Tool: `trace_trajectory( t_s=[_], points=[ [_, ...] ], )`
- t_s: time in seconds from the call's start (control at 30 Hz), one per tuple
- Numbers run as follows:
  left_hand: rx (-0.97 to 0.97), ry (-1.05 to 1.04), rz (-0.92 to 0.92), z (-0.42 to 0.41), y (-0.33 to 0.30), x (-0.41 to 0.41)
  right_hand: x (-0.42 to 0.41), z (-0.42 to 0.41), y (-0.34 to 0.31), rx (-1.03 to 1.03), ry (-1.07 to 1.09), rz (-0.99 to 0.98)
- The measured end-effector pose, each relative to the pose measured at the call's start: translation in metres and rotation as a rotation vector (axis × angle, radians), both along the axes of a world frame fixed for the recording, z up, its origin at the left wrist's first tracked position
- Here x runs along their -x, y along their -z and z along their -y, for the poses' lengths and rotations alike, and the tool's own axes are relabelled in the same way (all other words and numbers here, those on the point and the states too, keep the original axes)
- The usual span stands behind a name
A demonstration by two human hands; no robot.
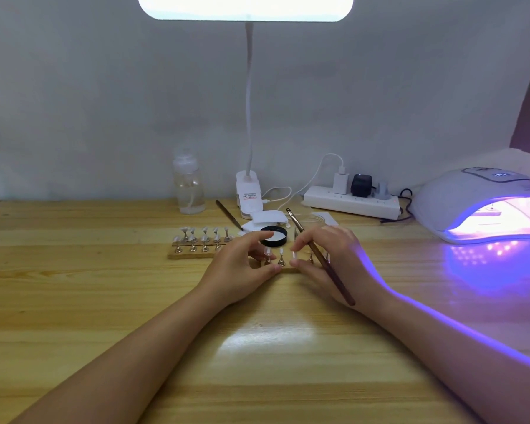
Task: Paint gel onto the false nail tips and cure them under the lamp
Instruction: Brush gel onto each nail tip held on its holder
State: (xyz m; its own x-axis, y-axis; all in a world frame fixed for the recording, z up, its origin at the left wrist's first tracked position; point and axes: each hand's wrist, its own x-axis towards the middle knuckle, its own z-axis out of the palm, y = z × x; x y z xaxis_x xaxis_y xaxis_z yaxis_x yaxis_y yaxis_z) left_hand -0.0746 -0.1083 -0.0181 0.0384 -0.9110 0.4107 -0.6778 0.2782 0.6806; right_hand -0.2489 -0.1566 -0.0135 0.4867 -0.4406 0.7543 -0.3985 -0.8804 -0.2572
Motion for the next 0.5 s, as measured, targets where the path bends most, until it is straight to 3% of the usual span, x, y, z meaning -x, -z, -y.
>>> trace_trajectory(
  t_s=[0.2,0.5],
  points=[
    [0.211,0.030,0.011,-0.005,-0.004,0.005,-0.004,-0.009,-0.001,-0.002,-0.060,0.181],
    [0.448,0.050,0.073,-0.006,-0.004,0.005,-0.010,-0.015,0.001,-0.088,-0.202,0.272]
  ],
)
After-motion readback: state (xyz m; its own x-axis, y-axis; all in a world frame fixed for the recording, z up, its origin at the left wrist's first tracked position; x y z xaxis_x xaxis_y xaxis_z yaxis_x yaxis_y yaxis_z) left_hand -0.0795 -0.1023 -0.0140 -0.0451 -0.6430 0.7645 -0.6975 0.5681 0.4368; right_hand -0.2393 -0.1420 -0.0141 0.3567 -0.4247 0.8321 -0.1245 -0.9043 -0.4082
